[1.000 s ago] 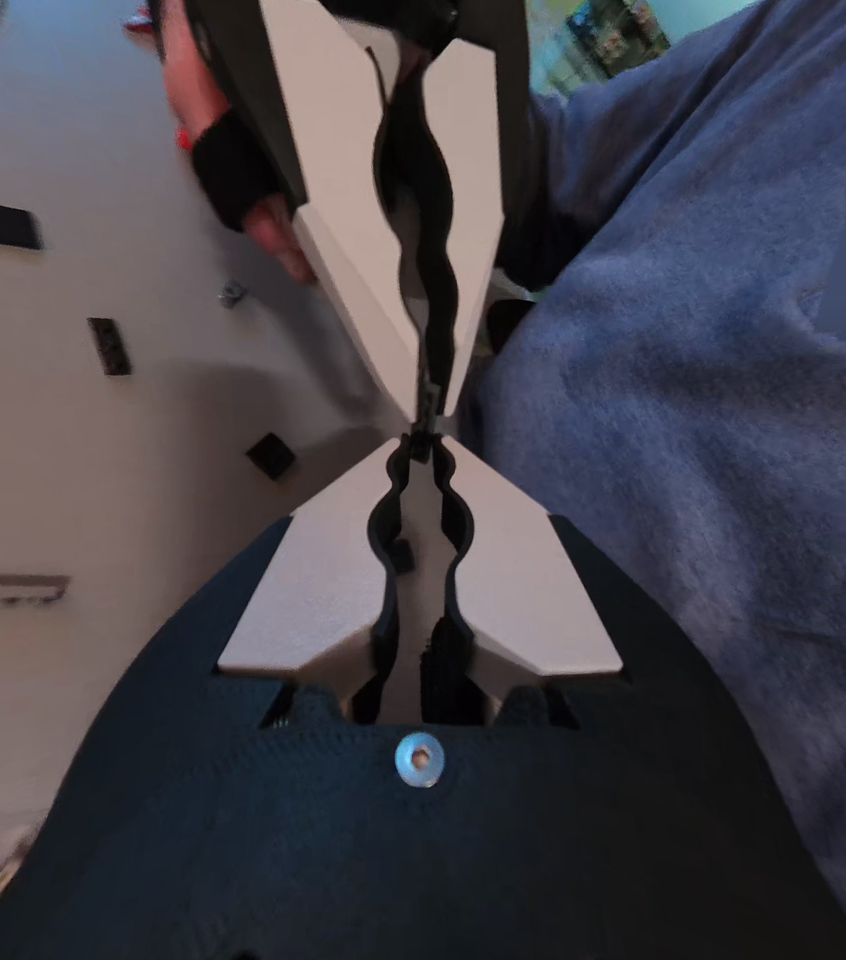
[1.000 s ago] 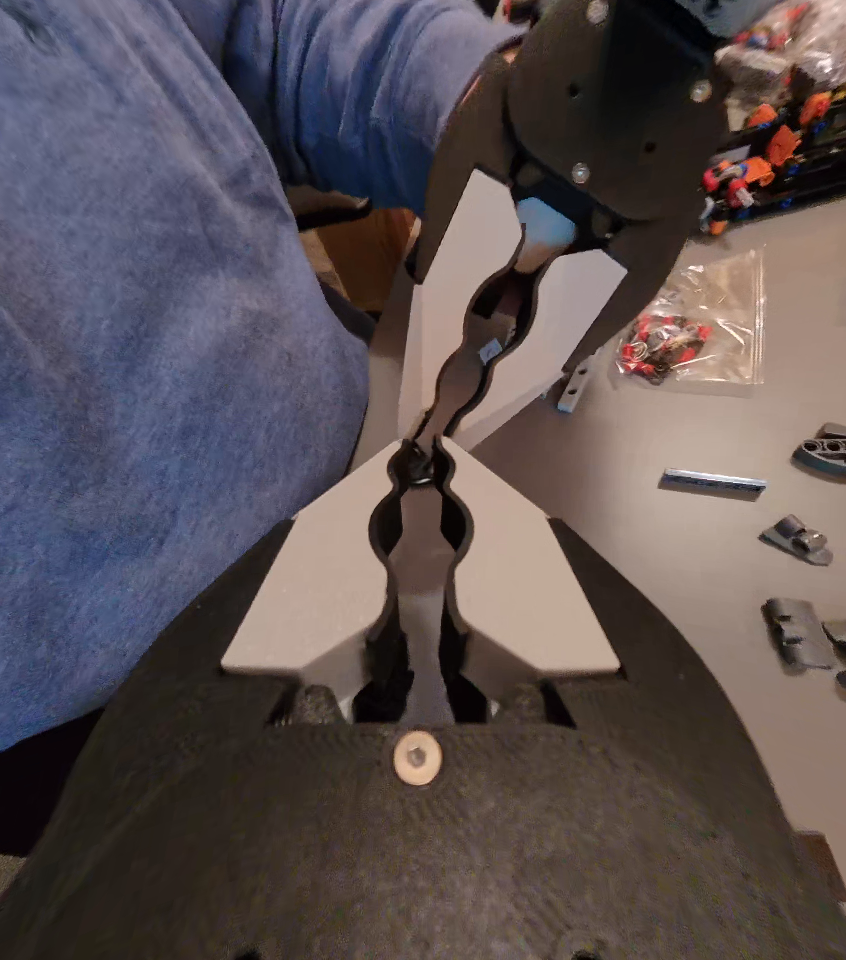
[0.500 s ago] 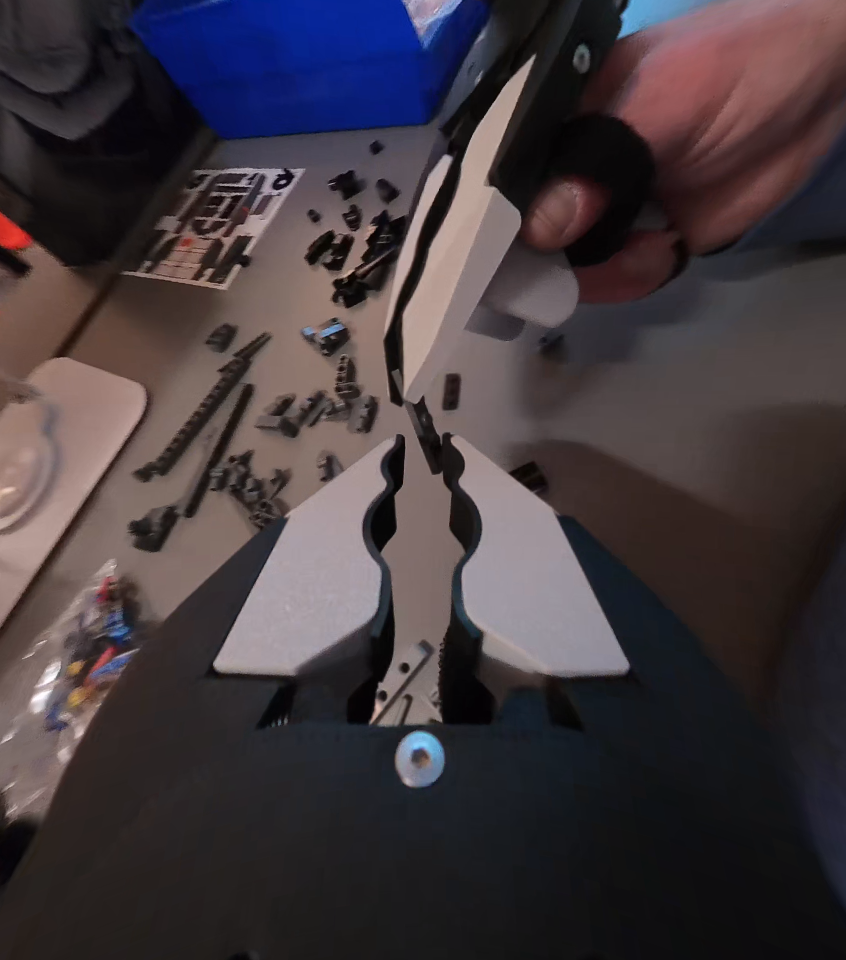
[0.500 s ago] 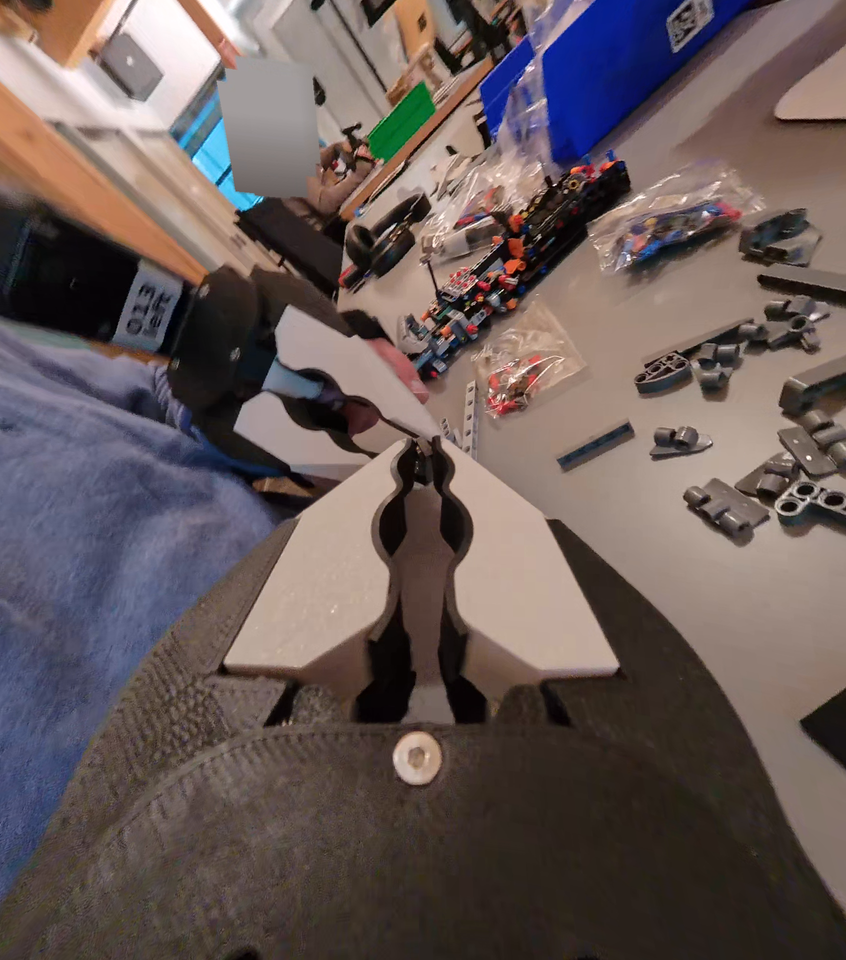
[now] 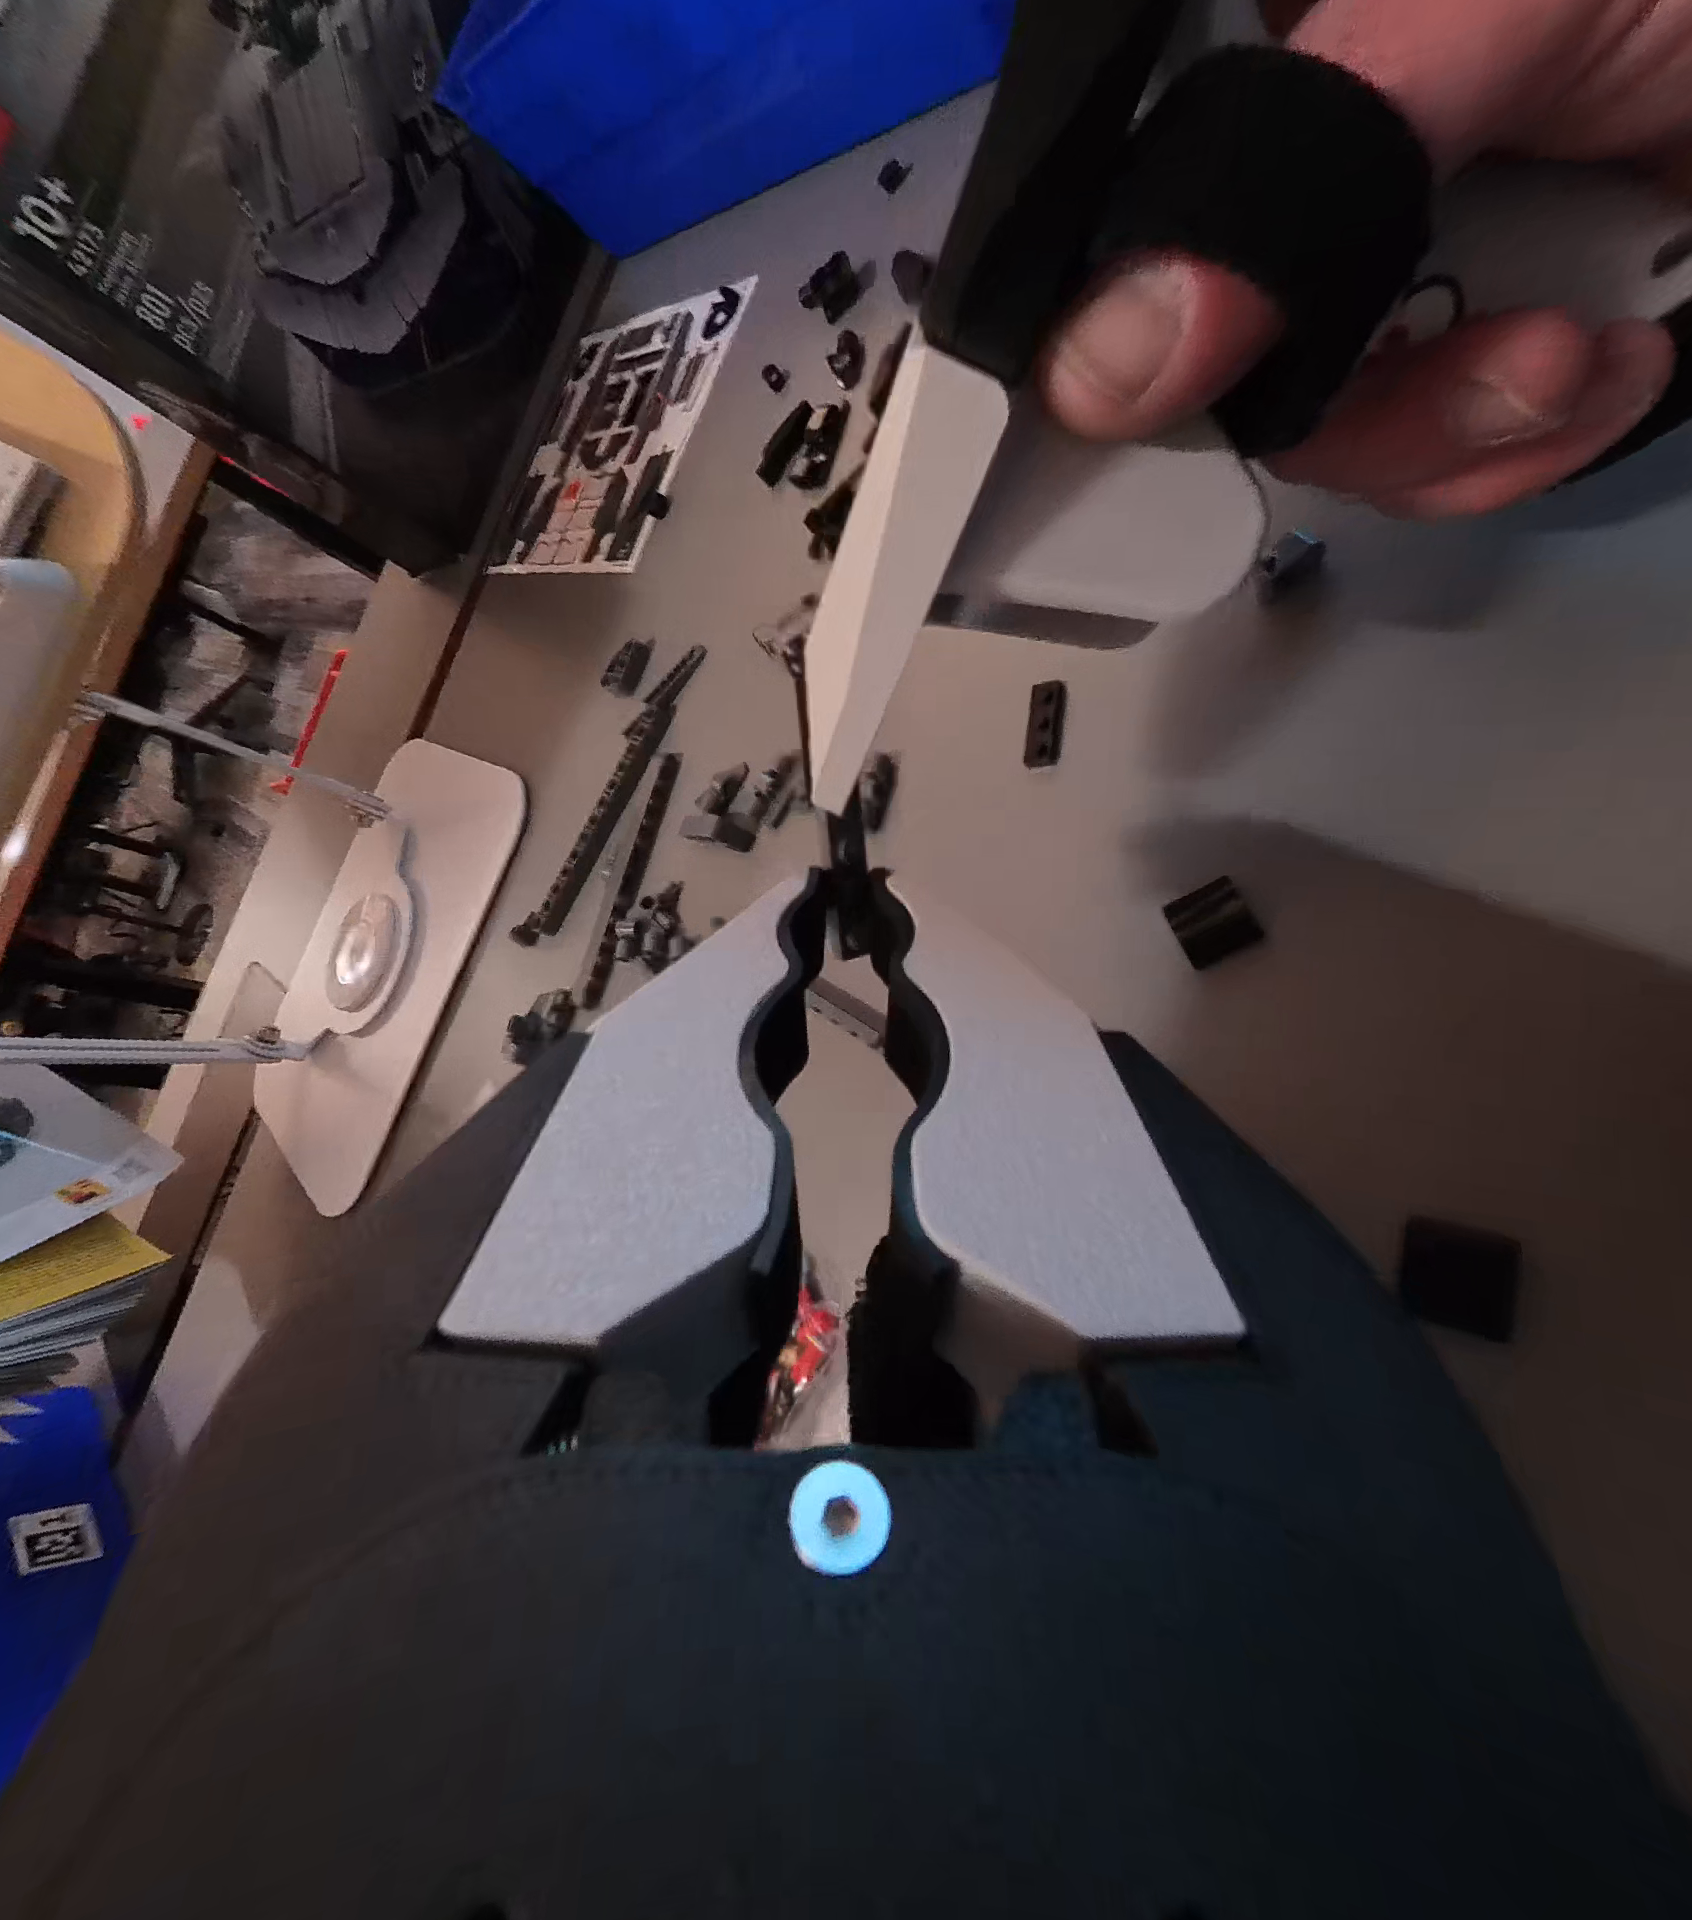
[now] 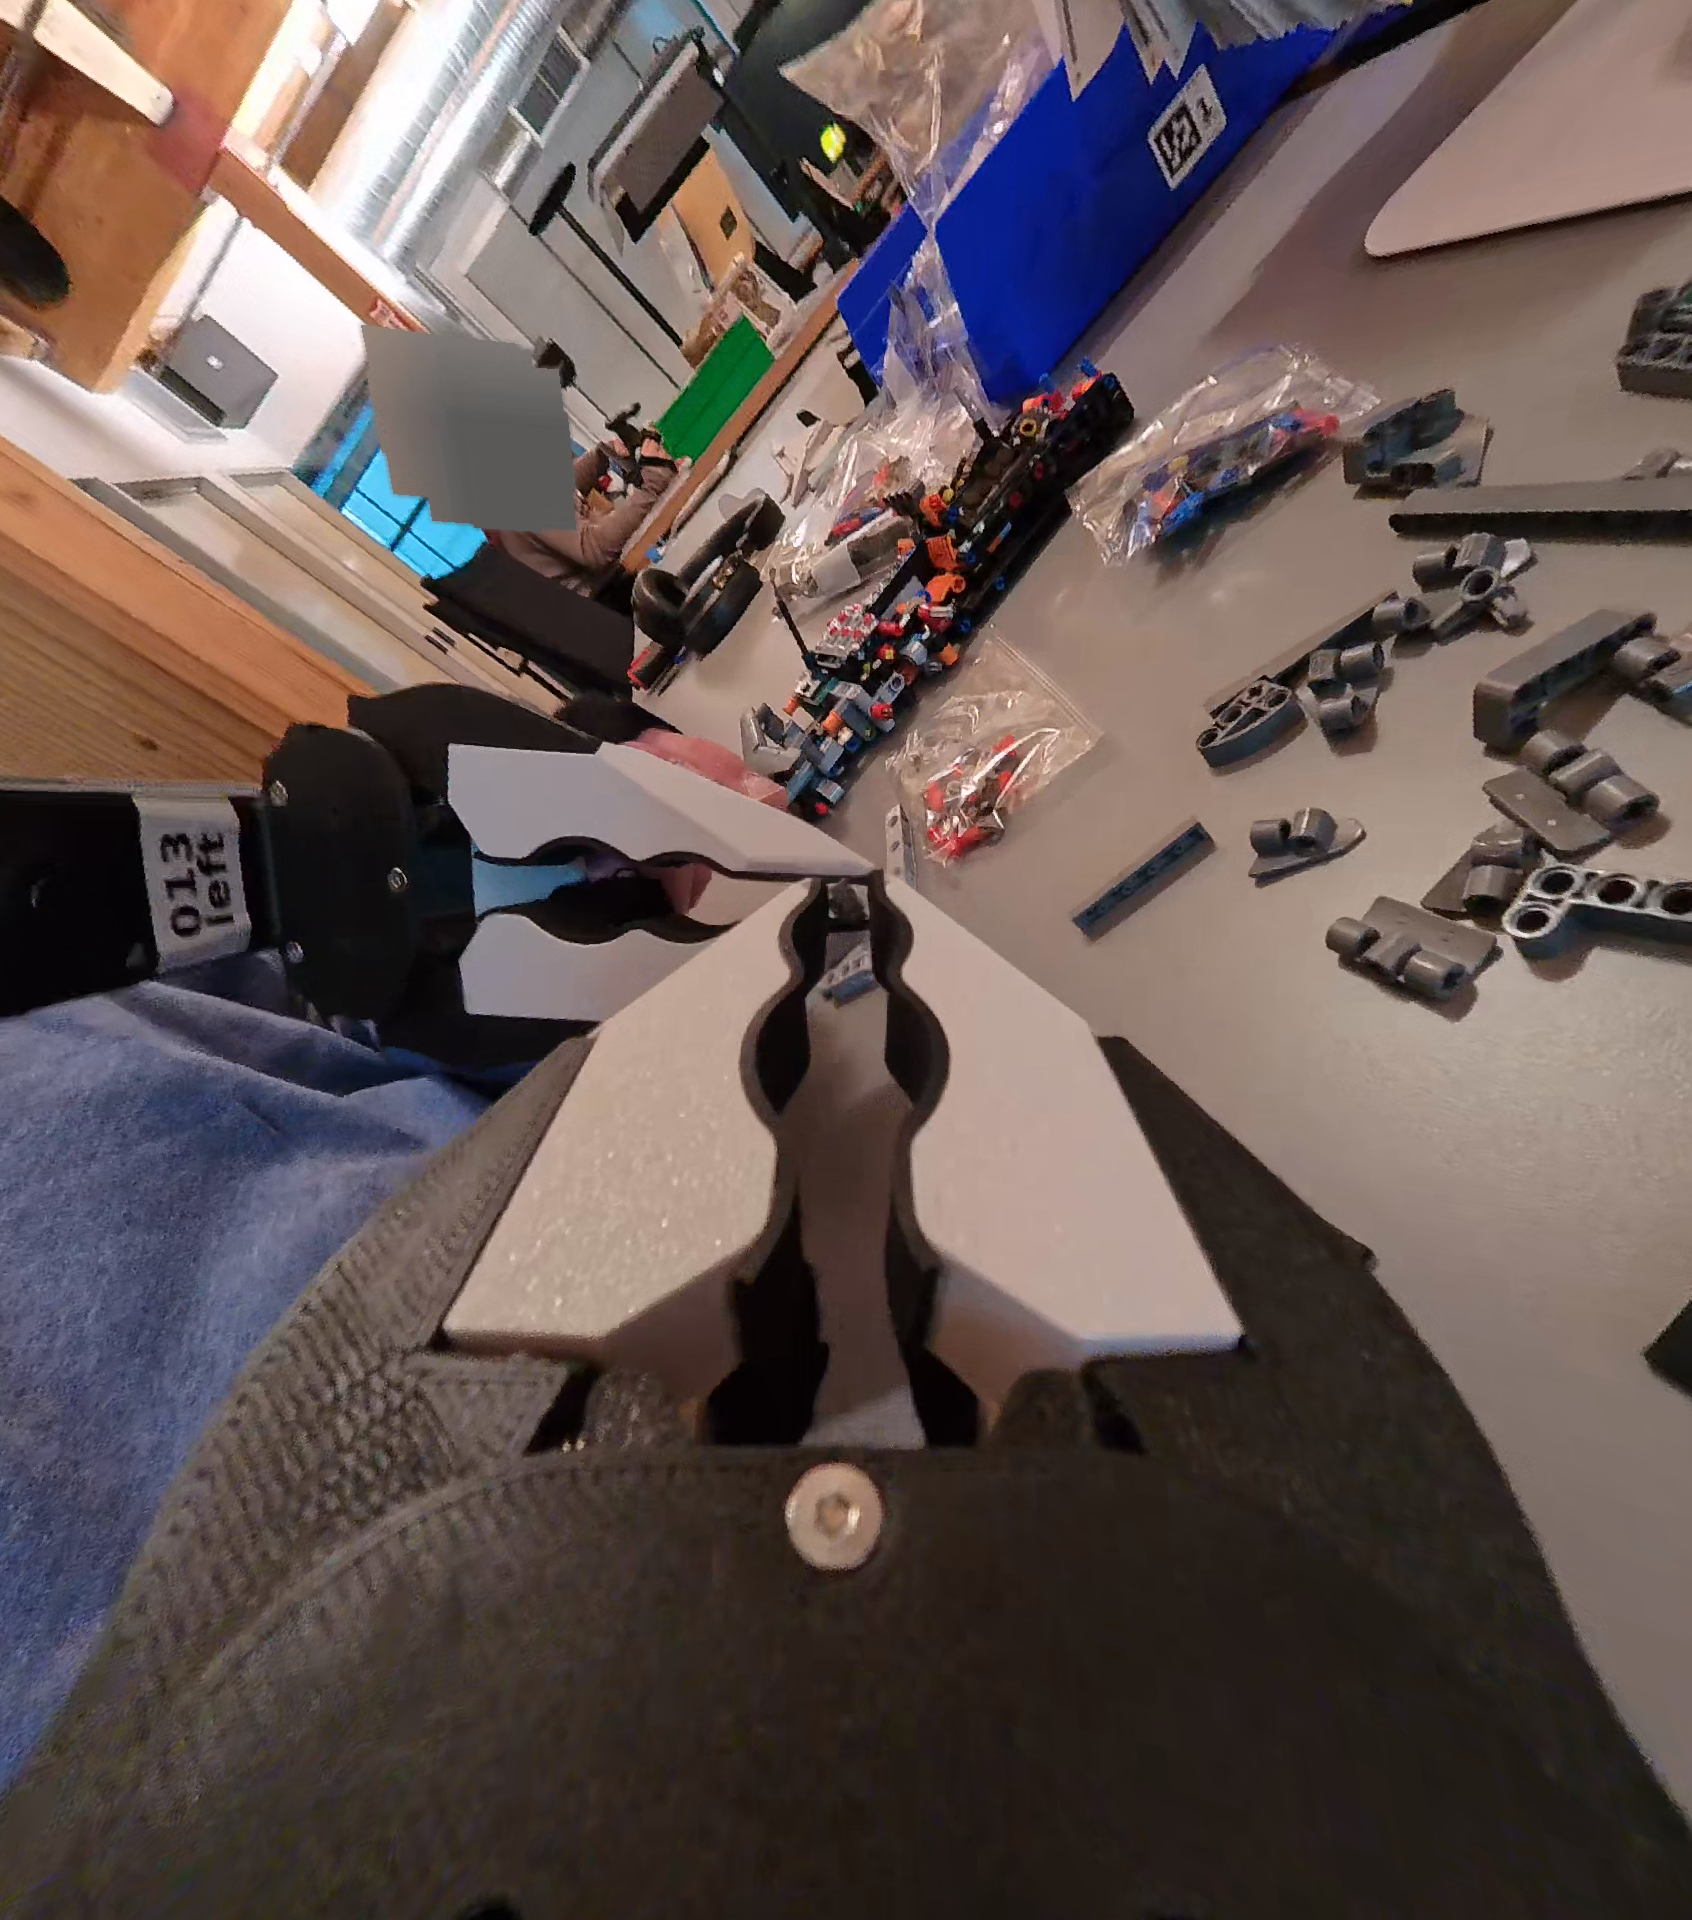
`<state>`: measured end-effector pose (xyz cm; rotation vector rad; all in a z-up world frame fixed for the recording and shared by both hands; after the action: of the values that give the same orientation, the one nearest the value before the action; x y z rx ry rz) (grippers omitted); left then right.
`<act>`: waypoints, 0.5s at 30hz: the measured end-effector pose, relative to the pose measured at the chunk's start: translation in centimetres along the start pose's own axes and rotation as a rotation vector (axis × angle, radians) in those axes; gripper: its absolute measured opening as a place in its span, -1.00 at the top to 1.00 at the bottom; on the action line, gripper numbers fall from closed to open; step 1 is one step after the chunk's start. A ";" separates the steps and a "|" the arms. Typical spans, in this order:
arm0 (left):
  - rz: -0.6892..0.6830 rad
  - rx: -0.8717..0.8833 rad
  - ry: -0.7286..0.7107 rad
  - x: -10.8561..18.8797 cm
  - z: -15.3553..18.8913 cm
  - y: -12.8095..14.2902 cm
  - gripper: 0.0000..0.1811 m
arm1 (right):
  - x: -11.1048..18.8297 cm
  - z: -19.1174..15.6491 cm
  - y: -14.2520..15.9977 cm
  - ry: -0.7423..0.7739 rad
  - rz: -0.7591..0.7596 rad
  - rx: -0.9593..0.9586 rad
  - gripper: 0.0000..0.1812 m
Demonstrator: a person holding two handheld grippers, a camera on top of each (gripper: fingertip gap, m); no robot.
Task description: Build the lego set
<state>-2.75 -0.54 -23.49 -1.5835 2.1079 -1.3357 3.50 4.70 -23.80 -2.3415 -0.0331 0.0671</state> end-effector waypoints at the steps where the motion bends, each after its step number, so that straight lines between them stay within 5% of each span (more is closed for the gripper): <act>1: -0.010 0.017 0.041 0.0 0.1 0.1 0.95 | 0.1 0.2 0.0 0.015 -0.007 0.013 0.85; 4: -0.111 0.127 0.231 -0.1 0.9 1.6 0.94 | 1.0 0.6 -0.4 0.076 -0.075 0.175 0.74; 10: -0.291 0.272 0.598 0.0 3.2 4.6 0.94 | 2.3 -0.1 3.2 -0.044 -0.522 0.565 0.74; 15: -0.305 0.238 0.638 -0.6 3.2 4.6 0.93 | 2.0 1.0 5.6 -0.122 -0.753 0.779 0.72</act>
<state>-3.67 -1.68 -28.92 -1.5600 1.9305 -2.3559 5.45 1.64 -28.59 -1.4285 -0.7928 -0.1312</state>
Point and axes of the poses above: each gripper's, where its closed fingertips meet, x back along the fingers, y out of its underside, z = x × y across the jaws, the point moved 5 cm from there along x, back along the fingers, and after that the axes turned 14 degrees about z, right-handed, at the moved point
